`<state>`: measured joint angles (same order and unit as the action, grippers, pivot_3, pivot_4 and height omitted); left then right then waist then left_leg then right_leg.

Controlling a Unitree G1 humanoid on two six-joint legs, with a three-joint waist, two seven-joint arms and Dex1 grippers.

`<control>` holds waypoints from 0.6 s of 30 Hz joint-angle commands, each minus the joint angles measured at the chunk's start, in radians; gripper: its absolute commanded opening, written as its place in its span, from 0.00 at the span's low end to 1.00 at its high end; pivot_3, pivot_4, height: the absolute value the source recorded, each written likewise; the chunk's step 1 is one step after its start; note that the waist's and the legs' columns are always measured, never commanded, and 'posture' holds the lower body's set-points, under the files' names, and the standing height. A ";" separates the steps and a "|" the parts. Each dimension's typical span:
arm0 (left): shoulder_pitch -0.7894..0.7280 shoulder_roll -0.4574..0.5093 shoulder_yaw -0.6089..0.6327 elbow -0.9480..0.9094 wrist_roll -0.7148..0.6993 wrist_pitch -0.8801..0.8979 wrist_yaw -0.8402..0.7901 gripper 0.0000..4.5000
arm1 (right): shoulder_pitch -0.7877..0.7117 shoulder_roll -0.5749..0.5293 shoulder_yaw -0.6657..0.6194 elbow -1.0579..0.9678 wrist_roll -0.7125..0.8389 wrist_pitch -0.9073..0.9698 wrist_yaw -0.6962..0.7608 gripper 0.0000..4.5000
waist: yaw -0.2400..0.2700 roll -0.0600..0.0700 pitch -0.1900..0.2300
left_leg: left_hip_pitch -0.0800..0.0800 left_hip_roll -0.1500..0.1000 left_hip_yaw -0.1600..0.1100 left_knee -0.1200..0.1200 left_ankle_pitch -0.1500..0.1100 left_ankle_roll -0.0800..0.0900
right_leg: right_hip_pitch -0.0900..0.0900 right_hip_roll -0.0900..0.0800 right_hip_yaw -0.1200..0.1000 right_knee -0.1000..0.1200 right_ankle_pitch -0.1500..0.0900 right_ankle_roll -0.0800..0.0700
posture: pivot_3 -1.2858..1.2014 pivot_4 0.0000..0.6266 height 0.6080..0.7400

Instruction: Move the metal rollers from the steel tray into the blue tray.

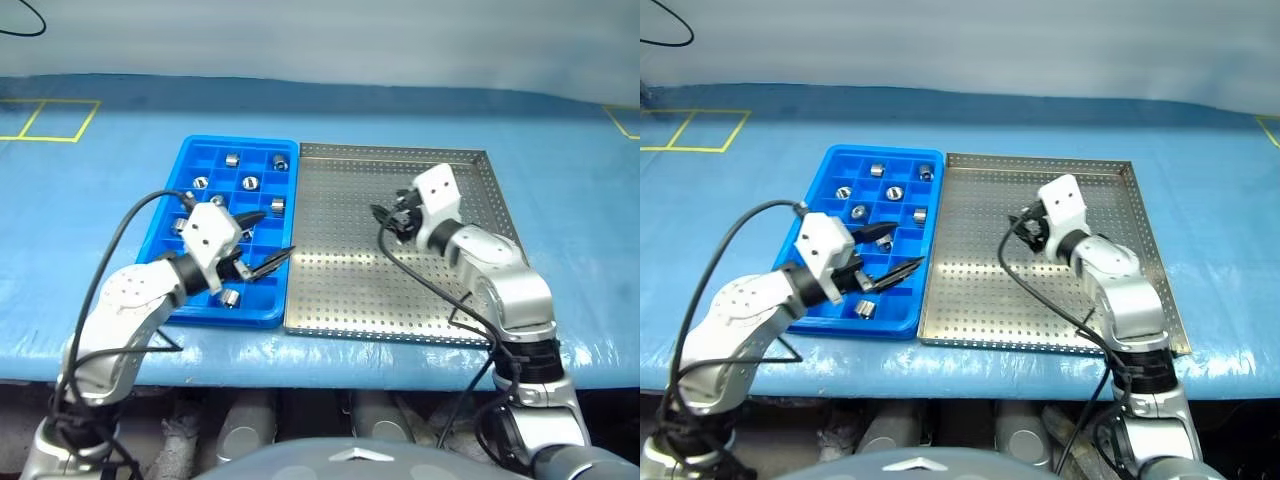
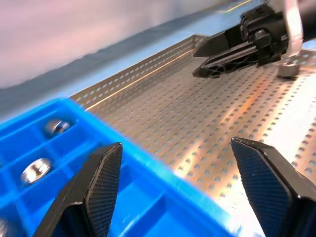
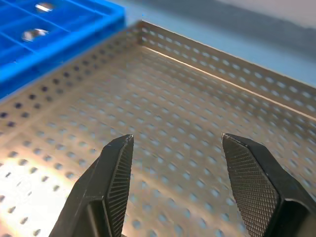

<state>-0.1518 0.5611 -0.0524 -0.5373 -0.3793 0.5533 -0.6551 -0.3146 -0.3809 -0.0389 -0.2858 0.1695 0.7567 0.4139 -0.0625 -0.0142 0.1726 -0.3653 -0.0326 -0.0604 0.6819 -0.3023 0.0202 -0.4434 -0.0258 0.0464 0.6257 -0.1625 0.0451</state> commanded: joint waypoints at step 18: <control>-0.233 -0.128 -0.265 0.255 0.088 -0.125 -0.175 0.86 | 0.143 0.028 -0.209 -0.081 0.039 0.100 -0.178 0.67 | -0.115 0.000 0.000 | 0.004 0.000 0.016 0.003 -0.003 0.008 | 0.000 0.003 0.020 0.000 0.002 0.015 | 0.42 0.24 1.00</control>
<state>-0.3737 0.4361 -0.3151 -0.2719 -0.2945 0.4476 -0.8210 -0.1721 -0.3504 -0.2191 -0.3466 0.2035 0.8572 0.2483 -0.1771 -0.0138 0.1724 -0.3614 -0.0330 -0.0443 0.6851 -0.3051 0.0288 -0.4436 -0.0230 0.0669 0.6252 -0.1599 0.0605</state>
